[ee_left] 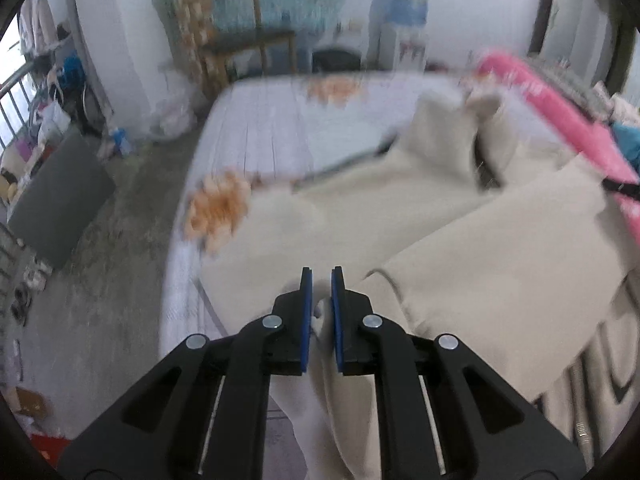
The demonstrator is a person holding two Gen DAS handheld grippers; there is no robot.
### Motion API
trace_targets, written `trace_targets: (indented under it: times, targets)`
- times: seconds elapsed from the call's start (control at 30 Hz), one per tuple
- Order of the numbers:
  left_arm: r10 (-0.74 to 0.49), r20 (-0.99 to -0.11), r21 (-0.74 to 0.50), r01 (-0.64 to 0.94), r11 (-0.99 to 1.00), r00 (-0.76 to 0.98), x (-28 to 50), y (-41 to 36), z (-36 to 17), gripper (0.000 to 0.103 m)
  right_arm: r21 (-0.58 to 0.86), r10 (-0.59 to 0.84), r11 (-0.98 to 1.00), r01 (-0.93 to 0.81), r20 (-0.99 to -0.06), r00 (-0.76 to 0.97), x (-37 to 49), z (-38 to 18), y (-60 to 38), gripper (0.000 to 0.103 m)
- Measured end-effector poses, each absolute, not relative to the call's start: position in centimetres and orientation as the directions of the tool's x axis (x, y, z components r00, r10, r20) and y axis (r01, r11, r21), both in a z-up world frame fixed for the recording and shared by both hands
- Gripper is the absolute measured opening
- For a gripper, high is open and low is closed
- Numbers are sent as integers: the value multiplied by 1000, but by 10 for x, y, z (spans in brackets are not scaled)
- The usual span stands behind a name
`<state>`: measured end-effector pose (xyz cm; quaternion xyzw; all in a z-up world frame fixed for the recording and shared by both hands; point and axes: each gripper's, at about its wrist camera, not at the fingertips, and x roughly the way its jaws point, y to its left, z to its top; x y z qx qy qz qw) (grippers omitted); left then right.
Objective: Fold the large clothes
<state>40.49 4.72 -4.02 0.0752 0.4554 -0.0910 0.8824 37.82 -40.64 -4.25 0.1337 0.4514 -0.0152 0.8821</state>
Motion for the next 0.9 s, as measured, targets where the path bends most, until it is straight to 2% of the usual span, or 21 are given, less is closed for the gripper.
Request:
trace_targets:
  times: [0.07, 0.13, 0.2, 0.3, 0.4, 0.5, 0.57, 0.6, 0.7, 0.8, 0.87, 0.9]
  targets:
    - [-81, -800, 51, 201, 978, 594, 400, 53, -38, 18, 233, 97, 959, 161, -803, 588, 378, -44, -411, 7]
    - [-102, -777, 20, 186, 982, 621, 392, 59, -26, 18, 252, 101, 954, 161, -779, 618, 367, -30, -417, 10]
    - [-109, -741, 27, 191, 981, 663, 377, 61, -8, 17, 207, 67, 969, 138, -752, 656, 351, -9, -415, 10]
    - [-181, -723, 6, 268, 963, 667, 356, 54, 6, 17, 182, 109, 983, 37, -728, 677, 328, 13, -403, 10]
    - [-226, -764, -3, 347, 938, 604, 341, 36, -5, 18, 169, 218, 976, -137, -752, 623, 305, 14, -377, 10]
    - [-150, -818, 52, 331, 942, 556, 341, 27, -35, 18, 126, 224, 968, -216, -819, 528, 292, -11, -358, 10]
    - [-135, -822, 48, 303, 952, 554, 344, 30, -51, 18, 87, 147, 985, -149, -873, 465, 295, -40, -364, 10]
    - [-145, -810, 36, 296, 955, 568, 345, 32, -51, 18, 61, 104, 992, -111, -891, 442, 298, -51, -368, 5]
    - [-139, -807, 35, 281, 959, 573, 346, 33, -48, 18, 101, 115, 993, -54, -882, 458, 294, -50, -376, 5]
    - [-144, -796, 43, 292, 956, 588, 334, 33, -34, 18, 24, 58, 997, -72, -852, 520, 276, -25, -359, 10]
    - [-180, -799, 9, 312, 950, 573, 326, 34, -30, 24, 30, 74, 995, -91, -846, 528, 266, -22, -353, 17]
    - [-188, -808, -3, 315, 949, 559, 325, 34, -32, 30, 18, 60, 996, -86, -856, 513, 263, -29, -351, 24]
